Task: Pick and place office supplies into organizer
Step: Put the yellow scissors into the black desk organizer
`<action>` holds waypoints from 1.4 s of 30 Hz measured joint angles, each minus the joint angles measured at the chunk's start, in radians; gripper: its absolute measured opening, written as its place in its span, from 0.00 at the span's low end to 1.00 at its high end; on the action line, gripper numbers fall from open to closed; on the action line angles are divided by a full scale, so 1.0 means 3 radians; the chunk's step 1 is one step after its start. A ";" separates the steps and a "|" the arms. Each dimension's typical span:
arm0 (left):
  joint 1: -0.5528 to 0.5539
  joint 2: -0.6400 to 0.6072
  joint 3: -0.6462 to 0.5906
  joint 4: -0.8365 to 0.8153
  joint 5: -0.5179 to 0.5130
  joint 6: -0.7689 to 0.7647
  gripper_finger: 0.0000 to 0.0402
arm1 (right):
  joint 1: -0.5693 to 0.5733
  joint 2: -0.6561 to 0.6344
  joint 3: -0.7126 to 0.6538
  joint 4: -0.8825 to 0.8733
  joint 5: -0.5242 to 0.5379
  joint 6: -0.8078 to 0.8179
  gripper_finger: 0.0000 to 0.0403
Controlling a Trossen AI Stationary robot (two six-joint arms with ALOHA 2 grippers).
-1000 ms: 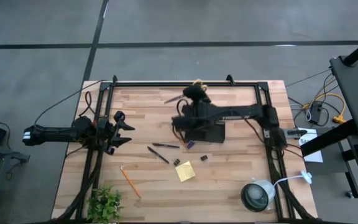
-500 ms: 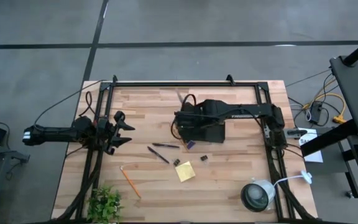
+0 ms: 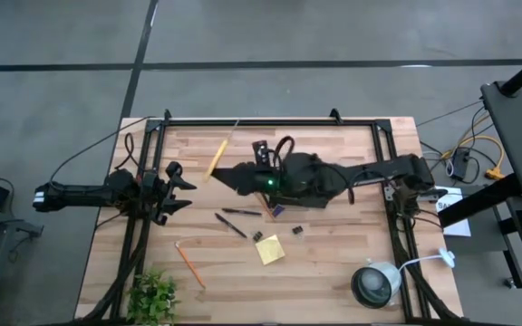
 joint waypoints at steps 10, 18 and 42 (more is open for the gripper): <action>-0.0001 0.0000 0.0000 0.0000 0.0000 -0.0001 0.50 | 0.0342 0.0014 -0.0802 0.1785 0.0342 -0.0004 0.17; -0.0001 0.0003 0.0000 -0.0001 -0.0001 0.0000 0.50 | 0.0453 0.0013 -0.1502 0.2812 0.0806 0.1014 0.17; 0.0000 0.0000 0.0000 0.0000 0.0000 -0.0001 0.50 | 0.0035 0.0018 -0.3053 0.3906 0.1924 0.3876 0.17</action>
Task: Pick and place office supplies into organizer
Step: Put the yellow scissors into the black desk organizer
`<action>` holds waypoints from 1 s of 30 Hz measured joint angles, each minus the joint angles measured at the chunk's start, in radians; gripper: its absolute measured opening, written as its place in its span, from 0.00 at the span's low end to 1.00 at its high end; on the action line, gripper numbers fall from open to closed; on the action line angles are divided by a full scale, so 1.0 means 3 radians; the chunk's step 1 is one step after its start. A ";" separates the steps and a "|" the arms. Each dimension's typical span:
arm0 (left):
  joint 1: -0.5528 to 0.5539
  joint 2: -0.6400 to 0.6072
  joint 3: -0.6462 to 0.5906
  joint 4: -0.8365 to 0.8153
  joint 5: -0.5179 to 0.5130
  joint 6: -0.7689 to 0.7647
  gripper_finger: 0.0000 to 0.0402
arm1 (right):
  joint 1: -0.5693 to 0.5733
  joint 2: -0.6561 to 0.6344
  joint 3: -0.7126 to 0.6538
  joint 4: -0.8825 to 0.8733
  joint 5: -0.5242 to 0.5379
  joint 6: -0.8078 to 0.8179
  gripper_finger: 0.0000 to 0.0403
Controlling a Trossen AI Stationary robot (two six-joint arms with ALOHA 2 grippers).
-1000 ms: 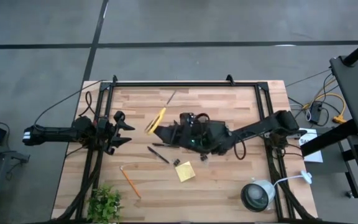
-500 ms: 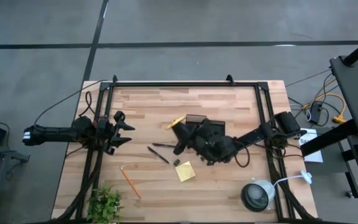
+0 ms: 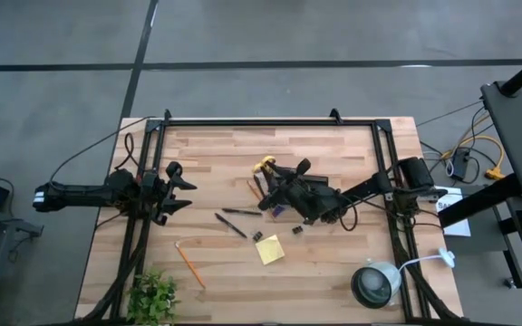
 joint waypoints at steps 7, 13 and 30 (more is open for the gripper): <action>0.0000 0.0000 0.0000 0.0000 0.0000 0.0001 0.50 | -0.0024 -0.0003 0.0001 0.0021 0.0412 0.0139 0.17; 0.0000 0.0000 0.0000 0.0000 0.0000 0.0001 0.50 | -0.0133 -0.0003 -0.0095 -0.0043 0.0531 0.0116 0.17; 0.0000 0.0000 0.0000 -0.0001 0.0000 0.0000 0.50 | -0.0208 -0.0003 -0.0636 -0.0453 0.0445 0.0304 0.25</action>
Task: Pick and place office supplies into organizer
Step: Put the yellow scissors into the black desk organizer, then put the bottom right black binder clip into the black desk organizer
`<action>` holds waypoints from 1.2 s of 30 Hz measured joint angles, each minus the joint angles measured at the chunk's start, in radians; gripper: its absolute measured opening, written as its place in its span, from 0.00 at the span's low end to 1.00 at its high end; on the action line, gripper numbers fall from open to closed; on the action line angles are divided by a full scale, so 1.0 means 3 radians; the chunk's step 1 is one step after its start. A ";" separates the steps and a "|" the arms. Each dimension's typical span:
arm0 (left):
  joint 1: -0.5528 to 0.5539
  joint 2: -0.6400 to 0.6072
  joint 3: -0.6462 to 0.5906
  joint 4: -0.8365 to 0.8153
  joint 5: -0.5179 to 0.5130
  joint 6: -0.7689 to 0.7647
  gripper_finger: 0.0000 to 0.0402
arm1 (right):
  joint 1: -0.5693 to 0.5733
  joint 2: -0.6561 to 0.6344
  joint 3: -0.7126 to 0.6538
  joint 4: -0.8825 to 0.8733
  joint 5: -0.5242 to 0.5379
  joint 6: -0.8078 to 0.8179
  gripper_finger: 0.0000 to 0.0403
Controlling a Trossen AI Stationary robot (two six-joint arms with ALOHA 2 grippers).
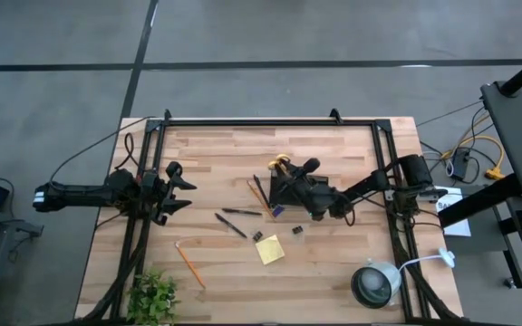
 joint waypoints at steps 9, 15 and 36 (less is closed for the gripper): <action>0.0000 0.0000 0.0000 0.0001 0.0000 0.0000 0.50 | -0.0003 0.0000 -0.0004 -0.0302 -0.0198 0.0225 0.36; 0.0000 0.0000 0.0000 0.0001 -0.0001 0.0000 0.50 | -0.0004 -0.0001 0.0101 -0.0010 -0.0179 0.0034 0.39; 0.0000 0.0013 0.0000 0.0004 -0.0001 0.0001 0.50 | 0.0164 -0.0563 0.0169 -0.0165 -0.3250 -0.4584 0.38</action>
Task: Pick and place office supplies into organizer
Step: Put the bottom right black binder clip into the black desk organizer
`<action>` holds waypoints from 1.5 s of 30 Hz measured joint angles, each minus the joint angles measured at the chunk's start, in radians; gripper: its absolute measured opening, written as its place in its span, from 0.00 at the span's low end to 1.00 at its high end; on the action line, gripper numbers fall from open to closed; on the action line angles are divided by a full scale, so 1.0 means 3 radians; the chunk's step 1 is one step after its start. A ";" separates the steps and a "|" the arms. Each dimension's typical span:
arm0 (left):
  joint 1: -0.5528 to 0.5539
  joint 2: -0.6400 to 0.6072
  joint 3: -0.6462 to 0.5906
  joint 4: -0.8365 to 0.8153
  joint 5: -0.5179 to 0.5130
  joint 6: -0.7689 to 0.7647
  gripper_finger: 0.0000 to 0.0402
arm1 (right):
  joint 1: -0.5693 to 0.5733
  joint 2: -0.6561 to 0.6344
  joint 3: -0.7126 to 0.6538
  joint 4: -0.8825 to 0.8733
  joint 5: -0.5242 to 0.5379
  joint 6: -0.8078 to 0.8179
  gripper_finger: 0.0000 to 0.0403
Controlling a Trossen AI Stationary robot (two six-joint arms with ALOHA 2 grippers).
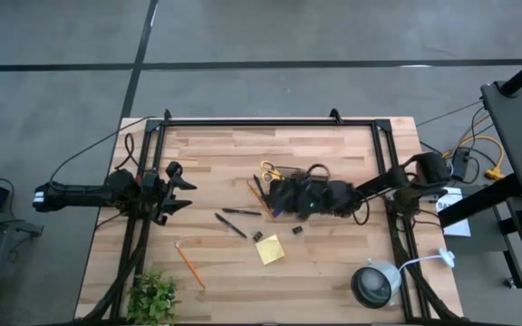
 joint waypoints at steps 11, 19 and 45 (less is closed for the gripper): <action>-0.0001 0.0011 0.0000 -0.0002 0.0000 -0.0001 0.50 | 0.0914 -0.0201 0.2060 -0.7322 0.1538 -0.1549 0.34; 0.0000 0.0032 0.0000 0.0009 0.0000 -0.0001 0.50 | 0.1306 0.0035 0.2000 -0.7560 0.1447 -0.1860 0.40; 0.0000 0.0055 0.0000 0.0001 0.0001 -0.0001 0.50 | 0.0916 0.0982 0.1965 -0.7388 0.1293 -0.2460 0.38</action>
